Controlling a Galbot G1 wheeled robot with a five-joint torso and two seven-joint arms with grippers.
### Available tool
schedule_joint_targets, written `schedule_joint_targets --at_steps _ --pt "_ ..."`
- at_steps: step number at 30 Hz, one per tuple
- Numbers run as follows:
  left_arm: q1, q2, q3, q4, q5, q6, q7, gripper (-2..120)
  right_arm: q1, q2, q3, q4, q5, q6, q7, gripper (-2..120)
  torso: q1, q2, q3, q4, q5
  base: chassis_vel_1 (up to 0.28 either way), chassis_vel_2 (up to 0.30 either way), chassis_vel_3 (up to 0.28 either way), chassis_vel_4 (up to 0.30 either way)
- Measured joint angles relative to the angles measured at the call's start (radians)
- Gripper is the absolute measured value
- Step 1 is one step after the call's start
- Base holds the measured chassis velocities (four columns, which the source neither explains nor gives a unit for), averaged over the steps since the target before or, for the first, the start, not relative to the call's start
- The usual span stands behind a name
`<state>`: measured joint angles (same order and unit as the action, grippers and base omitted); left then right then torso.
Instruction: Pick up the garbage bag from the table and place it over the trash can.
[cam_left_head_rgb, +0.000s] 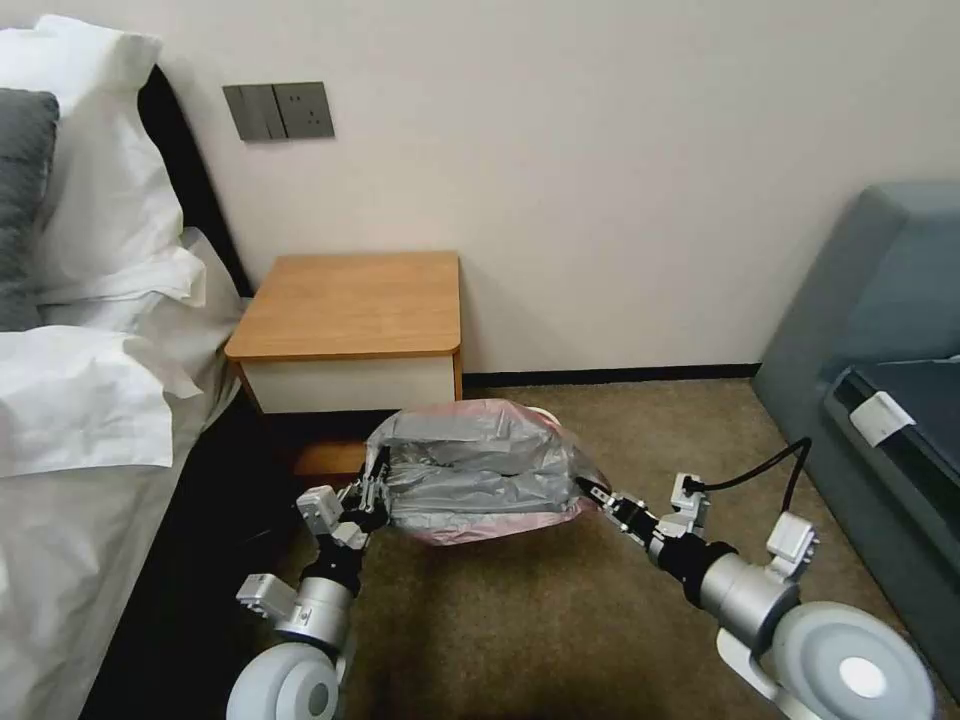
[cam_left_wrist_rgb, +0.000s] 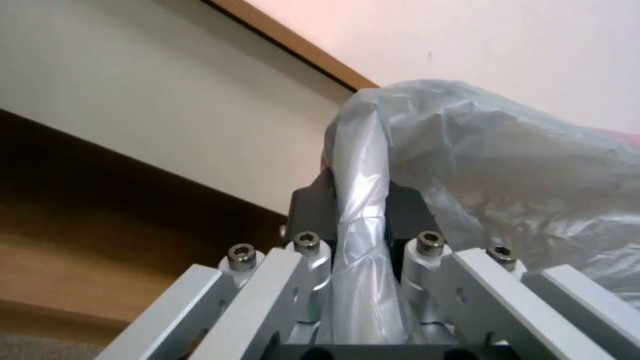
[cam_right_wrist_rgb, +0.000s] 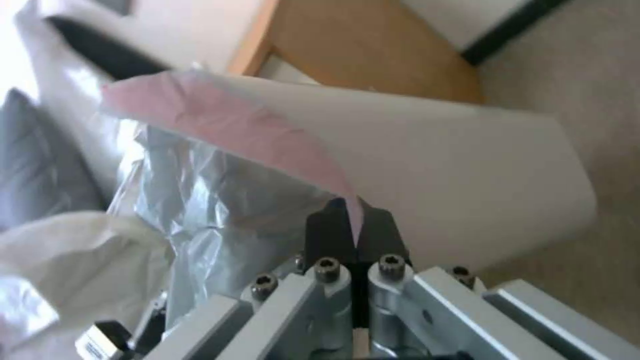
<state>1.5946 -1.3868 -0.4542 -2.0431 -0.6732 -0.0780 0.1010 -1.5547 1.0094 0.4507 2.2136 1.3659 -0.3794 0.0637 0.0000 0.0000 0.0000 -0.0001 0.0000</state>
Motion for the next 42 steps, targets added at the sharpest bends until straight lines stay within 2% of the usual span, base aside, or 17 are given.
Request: schedule_joint_targets --at_steps 2,10,14,19,26,33,42 --pt "0.002 0.000 -0.002 -0.004 -0.005 0.000 0.007 9 0.021 0.000 -0.004 -0.038 -0.057 0.014 -0.081 0 0.000 0.000 0.000 0.0001 0.0000 0.000 0.000 0.000 0.000" --pt "0.003 -0.002 0.000 -0.005 -0.019 -0.001 0.017 9 0.107 -0.007 -0.021 -0.116 -0.210 0.057 -0.191 0 0.000 0.000 0.000 0.0001 -0.0001 0.000 0.000 0.000 0.000" --pt "0.004 -0.003 0.002 -0.006 -0.021 -0.001 0.024 9 0.156 -0.016 -0.042 -0.150 -0.242 0.073 -0.202 0 0.000 0.000 0.000 0.0000 0.0000 0.000 0.000 0.000 0.000" --pt "0.009 -0.003 0.000 -0.010 -0.026 -0.003 0.037 9 0.225 -0.033 -0.074 -0.191 -0.239 0.058 -0.167 0 0.000 0.000 0.000 0.0002 0.0000 0.000 0.000 0.000 0.000" --pt "0.015 -0.004 -0.001 -0.012 -0.030 -0.009 0.041 9 0.269 -0.064 -0.090 -0.205 -0.164 -0.011 -0.102 0 0.000 0.000 0.000 0.0003 0.0000 0.000 0.000 0.000 0.000" --pt "0.003 -0.007 -0.004 -0.012 -0.040 -0.012 0.024 9 0.165 -0.121 -0.015 -0.103 0.031 -0.085 -0.021 0 0.000 0.000 0.000 -0.0001 0.0000 0.000 0.000 0.000 0.000" --pt "-0.014 -0.006 -0.006 -0.006 -0.062 -0.008 0.013 9 0.133 -0.187 0.014 -0.043 0.150 -0.126 0.028 0 0.000 0.000 0.000 0.0001 0.0000 0.000 0.000 0.000 0.000"
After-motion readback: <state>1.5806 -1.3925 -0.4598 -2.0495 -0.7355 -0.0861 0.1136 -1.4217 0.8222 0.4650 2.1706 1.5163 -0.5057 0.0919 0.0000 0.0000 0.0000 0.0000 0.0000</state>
